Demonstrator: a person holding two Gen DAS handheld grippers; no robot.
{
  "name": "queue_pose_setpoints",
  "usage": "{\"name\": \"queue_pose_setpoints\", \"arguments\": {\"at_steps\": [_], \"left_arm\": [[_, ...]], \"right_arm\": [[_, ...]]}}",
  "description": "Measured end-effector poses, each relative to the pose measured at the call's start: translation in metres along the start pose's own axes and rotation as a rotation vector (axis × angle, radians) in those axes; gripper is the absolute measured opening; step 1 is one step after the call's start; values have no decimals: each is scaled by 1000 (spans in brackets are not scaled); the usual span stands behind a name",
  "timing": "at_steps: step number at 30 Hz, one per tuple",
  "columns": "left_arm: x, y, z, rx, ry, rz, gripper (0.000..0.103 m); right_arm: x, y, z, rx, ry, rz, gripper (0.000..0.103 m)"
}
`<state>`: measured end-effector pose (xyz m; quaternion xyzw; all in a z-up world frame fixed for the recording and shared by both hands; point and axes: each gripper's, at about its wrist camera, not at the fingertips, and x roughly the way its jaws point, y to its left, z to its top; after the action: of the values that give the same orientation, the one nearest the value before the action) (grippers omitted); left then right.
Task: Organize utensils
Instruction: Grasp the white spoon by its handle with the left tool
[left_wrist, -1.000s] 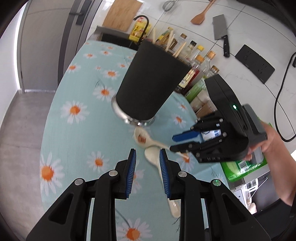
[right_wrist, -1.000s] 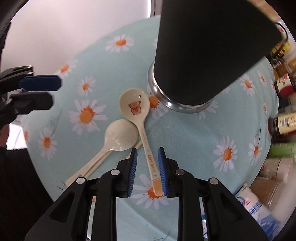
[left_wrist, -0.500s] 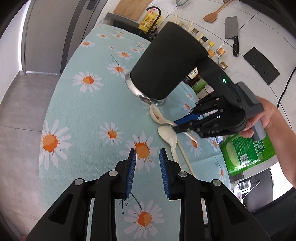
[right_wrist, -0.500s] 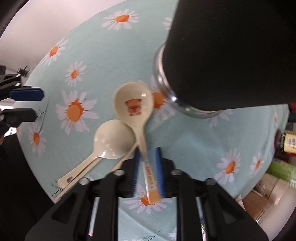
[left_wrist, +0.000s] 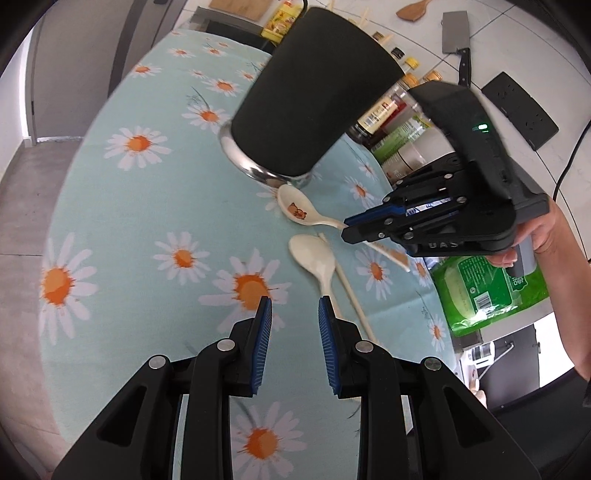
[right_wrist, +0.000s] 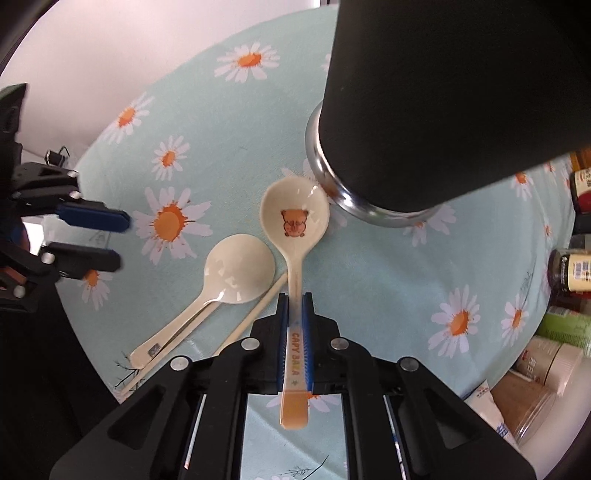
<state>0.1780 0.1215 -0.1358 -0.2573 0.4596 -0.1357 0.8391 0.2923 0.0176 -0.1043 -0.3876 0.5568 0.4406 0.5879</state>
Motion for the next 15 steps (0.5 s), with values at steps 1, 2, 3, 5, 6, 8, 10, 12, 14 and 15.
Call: {"name": "queue_pose_setpoints", "arguments": {"at_steps": [1,2,3,5,6,8,10,12,14,15], "left_arm": [[2,-2,1,1,8,-3,25],[6,-5,3,5,20,-4,25],[9,-7,4,7,29,-3,25],[17,-12,7,11,53,0,25],[19,-14,8,11,61,1,25],[27,-17,10,2,87,9,25],[32,-19,13,-9,103,4,25],[37,-21,15,-17,117,15,25],[43,-23,18,-26,134,31,25],[47,-25,20,-34,143,36,25]], "right_arm": [[-4,-1,-3,8,-14,3,8],[-8,-2,-6,17,-30,6,8],[-10,-2,-8,24,-41,10,8],[-16,-4,-17,51,-73,23,8],[-19,-5,-20,60,-83,26,8],[-25,-8,-27,89,-116,42,8],[-31,-15,-37,116,-146,57,8],[-37,-20,-46,148,-182,74,8],[-43,-23,-56,177,-222,88,8],[-45,-24,-62,189,-236,97,8]]}}
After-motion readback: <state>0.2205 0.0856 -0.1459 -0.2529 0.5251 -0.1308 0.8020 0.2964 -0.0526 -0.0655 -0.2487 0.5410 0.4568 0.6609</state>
